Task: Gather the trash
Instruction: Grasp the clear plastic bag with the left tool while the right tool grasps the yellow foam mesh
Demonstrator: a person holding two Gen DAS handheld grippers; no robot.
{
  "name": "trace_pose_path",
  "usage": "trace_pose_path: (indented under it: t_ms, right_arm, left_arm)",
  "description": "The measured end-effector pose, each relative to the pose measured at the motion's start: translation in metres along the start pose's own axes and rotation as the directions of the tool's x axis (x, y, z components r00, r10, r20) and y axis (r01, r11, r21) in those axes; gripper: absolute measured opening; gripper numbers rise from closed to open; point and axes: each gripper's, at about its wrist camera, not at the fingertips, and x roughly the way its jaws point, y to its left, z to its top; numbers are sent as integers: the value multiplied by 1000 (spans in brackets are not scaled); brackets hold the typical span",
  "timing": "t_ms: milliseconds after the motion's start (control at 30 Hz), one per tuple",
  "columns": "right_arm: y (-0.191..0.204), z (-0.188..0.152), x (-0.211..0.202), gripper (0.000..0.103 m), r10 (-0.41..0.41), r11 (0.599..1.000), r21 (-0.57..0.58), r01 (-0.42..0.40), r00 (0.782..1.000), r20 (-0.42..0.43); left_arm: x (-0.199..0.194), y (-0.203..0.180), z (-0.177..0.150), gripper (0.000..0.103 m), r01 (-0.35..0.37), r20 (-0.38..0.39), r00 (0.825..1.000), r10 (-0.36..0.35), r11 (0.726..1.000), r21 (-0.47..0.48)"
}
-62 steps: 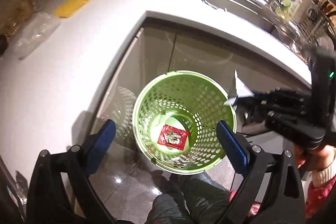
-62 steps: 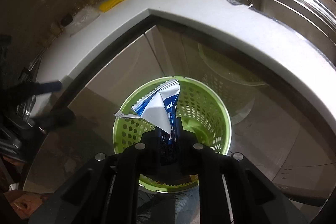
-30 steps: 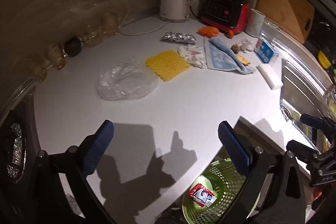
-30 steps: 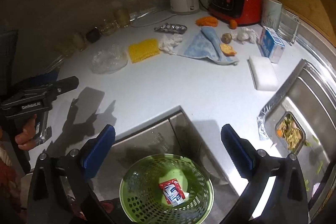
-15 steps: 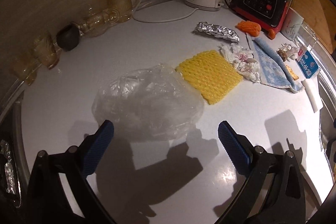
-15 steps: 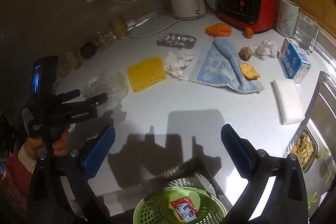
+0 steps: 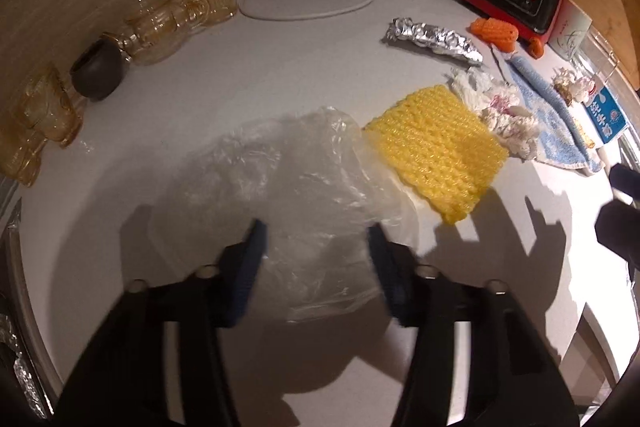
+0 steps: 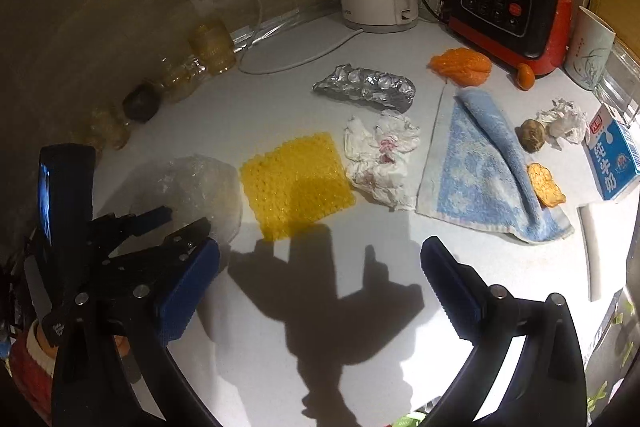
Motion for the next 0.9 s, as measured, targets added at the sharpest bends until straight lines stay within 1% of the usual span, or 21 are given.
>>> trace_pose_path:
  t_ms: [67, 100, 167, 300, 333, 400, 433, 500, 533, 567, 600, 633, 667, 700, 733, 800, 867, 900]
  right_arm:
    - [5, 6, 10, 100, -2, 1000, -10, 2, 1000, -7]
    - [7, 10, 16, 100, -6, 1000, -18, 5, 1000, -12]
    - [14, 16, 28, 100, -9, 999, -37, 9, 1000, -21]
    - [30, 26, 54, 99, -29, 996, -91, 24, 999, -45]
    - [34, 28, 61, 97, -35, 994, -106, 29, 998, -51]
    - [43, 32, 74, 90, -52, 990, -135, 43, 997, -65]
    - [46, 32, 80, 88, -63, 988, -148, 51, 995, -74]
    - [51, 32, 93, 80, -89, 983, -168, 72, 991, -95]
    - [53, 32, 98, 72, -94, 982, -174, 74, 990, -109]
    - [54, 31, 102, 68, -113, 979, -182, 92, 987, -112]
    - [56, 31, 103, 61, -137, 974, -195, 117, 986, -93]
    - [57, 31, 104, 58, -146, 971, -204, 126, 985, -86]
    - [58, 31, 102, 47, -146, 971, -204, 127, 986, -80]
    - [58, 32, 101, 35, -142, 972, -199, 125, 987, -75]
    - [57, 32, 98, 30, -140, 973, -194, 124, 987, -73]
    - [55, 32, 93, 10, -132, 976, -184, 117, 989, -72]
    - [52, 29, 89, 10, -107, 982, -165, 92, 991, -84]
    - [52, 28, 85, 10, -107, 982, -165, 92, 991, -81]
  left_arm:
    - [4, 2, 0, 16, -9, -23, 1000, 9, 1000, 11]
    - [5, 3, 0, 13, -6, -26, 1000, 7, 1000, 17]
    - [0, 7, -3, 10, -3, -21, 1000, 4, 1000, 22]
    - [-18, 17, -9, 10, 13, 7, 1000, -13, 1000, 23]
    - [-23, 19, -10, 9, 14, 15, 1000, -14, 1000, 27]
    - [-31, 22, -11, 9, 12, 22, 1000, -13, 999, 34]
    - [-34, 24, -12, 10, 13, 17, 1000, -14, 999, 37]
    - [-37, 27, -12, 10, 13, 10, 1000, -13, 999, 35]
    - [-38, 29, -12, 10, 15, 7, 1000, -15, 999, 33]
    - [-38, 31, -13, 9, 19, 6, 1000, -19, 999, 30]
    - [-39, 33, -13, 9, 21, 6, 1000, -22, 999, 27]
    - [-39, 34, -14, 10, 23, 5, 1000, -23, 999, 27]
    - [-40, 35, -15, 9, 23, 4, 1000, -23, 999, 27]
    - [-41, 36, -17, 10, 25, 3, 1000, -25, 999, 25]
    - [-42, 36, -17, 9, 29, 4, 1000, -29, 999, 23]
    - [-46, 36, -20, 9, 41, 7, 999, -41, 999, 23]
    - [-52, 34, -23, 9, 44, 21, 999, -45, 999, 31]
    - [-56, 32, -24, 9, 42, 29, 999, -43, 998, 37]
